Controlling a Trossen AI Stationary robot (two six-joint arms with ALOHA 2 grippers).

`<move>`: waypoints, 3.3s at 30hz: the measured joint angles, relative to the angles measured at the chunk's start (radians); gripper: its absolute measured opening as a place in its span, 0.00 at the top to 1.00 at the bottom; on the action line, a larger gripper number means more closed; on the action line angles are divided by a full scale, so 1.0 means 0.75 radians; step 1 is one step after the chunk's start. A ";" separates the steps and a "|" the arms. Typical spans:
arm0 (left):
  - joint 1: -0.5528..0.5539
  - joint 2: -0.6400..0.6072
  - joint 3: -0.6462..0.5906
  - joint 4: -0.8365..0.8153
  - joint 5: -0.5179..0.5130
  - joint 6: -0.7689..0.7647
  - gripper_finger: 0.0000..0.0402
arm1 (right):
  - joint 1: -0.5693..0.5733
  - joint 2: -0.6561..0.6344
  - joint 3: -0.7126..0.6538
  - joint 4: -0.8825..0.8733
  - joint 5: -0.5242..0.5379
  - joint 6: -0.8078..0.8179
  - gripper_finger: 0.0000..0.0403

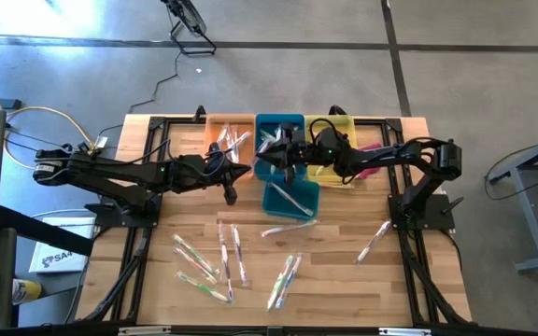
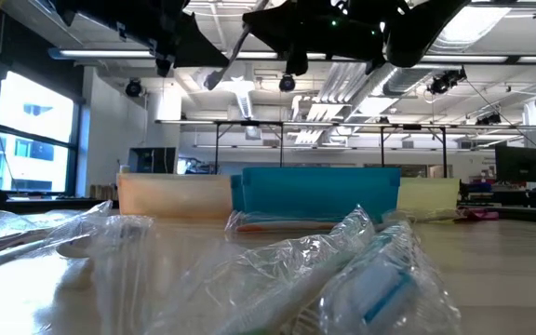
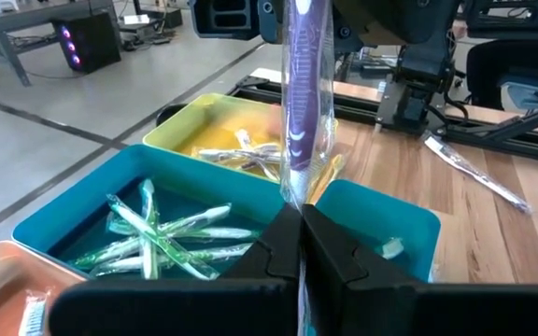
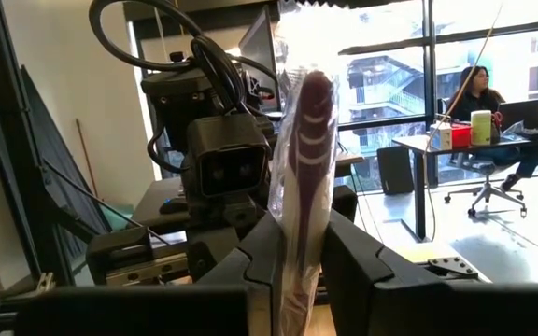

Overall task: Pick & Place Toothbrushes
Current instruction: Put the violet toothbrush into the yellow bin

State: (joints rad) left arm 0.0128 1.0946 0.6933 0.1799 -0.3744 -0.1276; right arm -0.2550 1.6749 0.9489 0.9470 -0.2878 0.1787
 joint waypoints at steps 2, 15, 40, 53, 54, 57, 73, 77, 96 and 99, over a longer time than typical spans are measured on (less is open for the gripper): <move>0.000 0.000 0.000 -0.007 0.000 0.000 0.98 | 0.000 0.000 0.000 -0.002 0.000 0.000 0.89; 0.000 0.000 0.000 -0.022 -0.002 -0.010 0.72 | 0.000 0.000 0.000 -0.005 0.001 0.000 0.89; 0.000 -0.050 -0.001 -0.111 -0.015 0.021 0.72 | -0.002 -0.006 0.000 -0.046 0.000 0.001 0.88; 0.000 -0.163 -0.003 -0.266 -0.119 0.023 0.72 | -0.067 -0.043 -0.001 -0.222 0.017 0.004 0.89; 0.000 -0.163 -0.008 -0.263 -0.140 0.017 0.72 | -0.075 -0.060 -0.001 -0.262 0.029 -0.001 0.89; 0.001 -0.169 -0.086 -0.169 -0.162 -0.004 0.72 | -0.081 -0.127 -0.001 -0.406 0.113 -0.069 0.89; 0.000 -0.375 -0.564 0.407 -0.176 -0.071 0.72 | 0.002 -0.422 -0.044 -0.768 0.397 -0.249 0.89; 0.000 -0.394 -0.564 0.409 -0.176 -0.071 0.72 | 0.001 -0.547 -0.159 -0.762 0.459 -0.213 0.89; 0.000 -0.393 -0.564 0.385 -0.174 -0.071 0.72 | -0.024 -0.872 -0.520 -0.764 0.968 -0.052 0.89; 0.000 -0.393 -0.564 0.385 -0.174 -0.071 0.72 | -0.051 -0.872 -0.556 -0.763 0.969 -0.003 0.89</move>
State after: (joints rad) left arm 0.0128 0.7998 0.2707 0.4686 -0.5049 -0.1810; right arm -0.2936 1.0206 0.5317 0.3748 0.4387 0.1762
